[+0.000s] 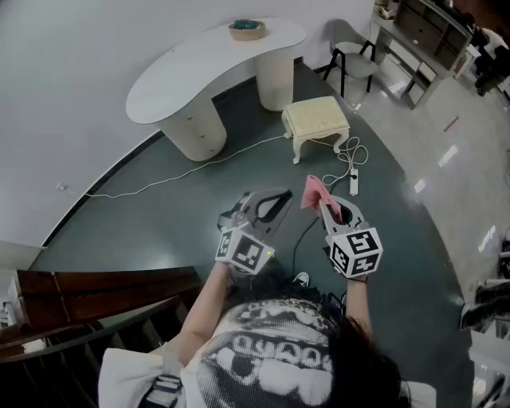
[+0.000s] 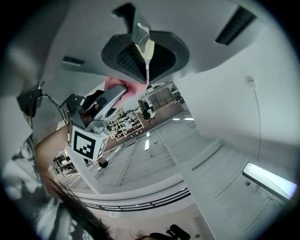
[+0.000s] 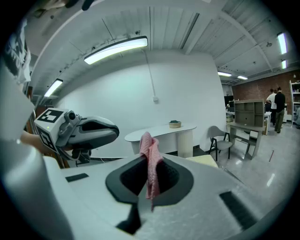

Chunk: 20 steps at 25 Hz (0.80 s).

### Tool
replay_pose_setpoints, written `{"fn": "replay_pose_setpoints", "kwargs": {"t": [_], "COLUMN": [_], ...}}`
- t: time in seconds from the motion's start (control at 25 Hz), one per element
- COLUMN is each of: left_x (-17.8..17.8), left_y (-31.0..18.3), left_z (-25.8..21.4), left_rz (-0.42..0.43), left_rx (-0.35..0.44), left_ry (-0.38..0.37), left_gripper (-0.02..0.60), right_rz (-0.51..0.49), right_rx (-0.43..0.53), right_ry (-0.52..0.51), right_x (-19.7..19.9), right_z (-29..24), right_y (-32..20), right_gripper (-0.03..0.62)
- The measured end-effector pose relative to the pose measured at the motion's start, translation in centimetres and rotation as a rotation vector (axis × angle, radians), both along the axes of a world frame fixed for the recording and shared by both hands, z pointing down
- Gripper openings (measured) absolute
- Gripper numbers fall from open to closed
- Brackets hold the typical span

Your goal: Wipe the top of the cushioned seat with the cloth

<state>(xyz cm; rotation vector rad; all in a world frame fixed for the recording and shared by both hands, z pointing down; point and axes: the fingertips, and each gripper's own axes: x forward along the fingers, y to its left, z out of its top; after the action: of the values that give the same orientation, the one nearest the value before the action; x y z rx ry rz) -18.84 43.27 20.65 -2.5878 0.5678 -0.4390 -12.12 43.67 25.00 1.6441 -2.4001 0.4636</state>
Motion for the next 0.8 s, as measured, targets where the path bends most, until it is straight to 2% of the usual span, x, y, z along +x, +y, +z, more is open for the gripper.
{"fn": "replay_pose_setpoints", "kwargs": {"t": [0.4,0.8], "left_x": [-3.6,-5.8], "left_y": [-2.9,-5.6], "left_z": [1.3,2.2], "left_rz": [0.020,0.094], "left_rx": [-0.026,-0.036], "left_ry": [0.004,0.009], "left_gripper": [0.017,0.017], "right_rz": [0.031,0.082], "right_rx": [-0.006,-0.020], "right_ry": [-0.030,-0.069], "right_x": [-3.2,-6.0], "right_z": [0.6,1.4], "right_y": [-3.0,-6.3], "right_gripper": [0.009,0.009]}}
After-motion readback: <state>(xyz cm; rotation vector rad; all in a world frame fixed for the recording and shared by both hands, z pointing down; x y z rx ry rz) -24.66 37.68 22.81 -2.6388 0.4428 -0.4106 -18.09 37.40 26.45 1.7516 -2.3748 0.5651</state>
